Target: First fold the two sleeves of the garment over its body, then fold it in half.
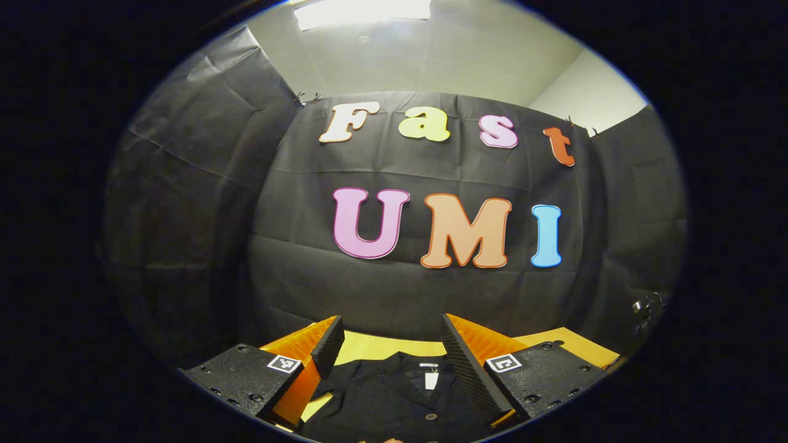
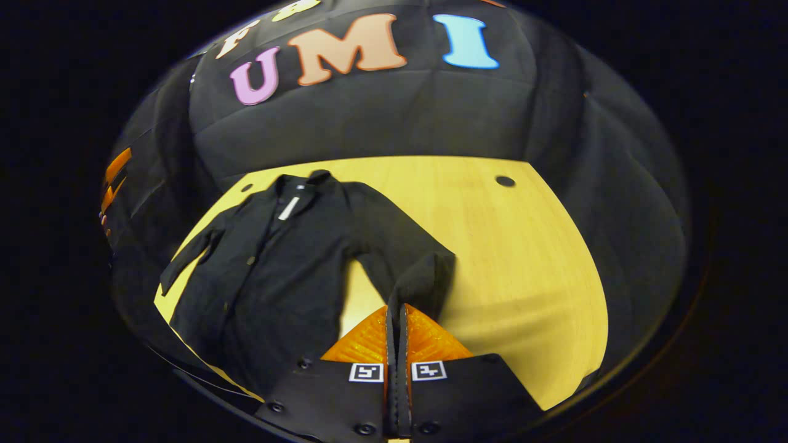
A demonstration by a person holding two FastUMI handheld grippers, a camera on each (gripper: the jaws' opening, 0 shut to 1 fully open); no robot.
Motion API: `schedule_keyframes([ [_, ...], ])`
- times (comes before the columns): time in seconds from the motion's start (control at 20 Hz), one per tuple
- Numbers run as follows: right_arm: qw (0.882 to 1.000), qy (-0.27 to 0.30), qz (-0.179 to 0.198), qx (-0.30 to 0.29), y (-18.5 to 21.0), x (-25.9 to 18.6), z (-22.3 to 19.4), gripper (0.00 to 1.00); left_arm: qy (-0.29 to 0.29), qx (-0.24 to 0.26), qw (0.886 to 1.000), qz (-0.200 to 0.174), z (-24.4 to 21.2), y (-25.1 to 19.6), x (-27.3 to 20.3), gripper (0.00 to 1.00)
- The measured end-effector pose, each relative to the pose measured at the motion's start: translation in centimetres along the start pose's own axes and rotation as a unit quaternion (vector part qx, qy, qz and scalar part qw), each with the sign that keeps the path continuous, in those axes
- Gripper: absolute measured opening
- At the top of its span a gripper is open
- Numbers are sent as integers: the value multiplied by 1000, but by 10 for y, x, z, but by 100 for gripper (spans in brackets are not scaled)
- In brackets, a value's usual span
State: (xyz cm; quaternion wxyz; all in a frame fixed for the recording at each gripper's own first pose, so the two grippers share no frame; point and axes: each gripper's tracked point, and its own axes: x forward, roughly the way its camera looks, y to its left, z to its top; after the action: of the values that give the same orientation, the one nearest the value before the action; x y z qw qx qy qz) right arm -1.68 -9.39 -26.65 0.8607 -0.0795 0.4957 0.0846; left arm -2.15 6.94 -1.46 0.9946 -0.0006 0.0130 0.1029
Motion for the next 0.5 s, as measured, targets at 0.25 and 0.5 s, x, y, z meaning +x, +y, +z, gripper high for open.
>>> schedule_keyframes([
  [0.25, 999, -22, 25, -29, 87, 4, 44, 2, 3, 1, 1000, 24, 0, 68, -2, 92],
  [0.5, 996, -47, 52, -60, 177, 19, 76, 2, 6, -13, 999, 40, -4, 125, -9, 92],
])
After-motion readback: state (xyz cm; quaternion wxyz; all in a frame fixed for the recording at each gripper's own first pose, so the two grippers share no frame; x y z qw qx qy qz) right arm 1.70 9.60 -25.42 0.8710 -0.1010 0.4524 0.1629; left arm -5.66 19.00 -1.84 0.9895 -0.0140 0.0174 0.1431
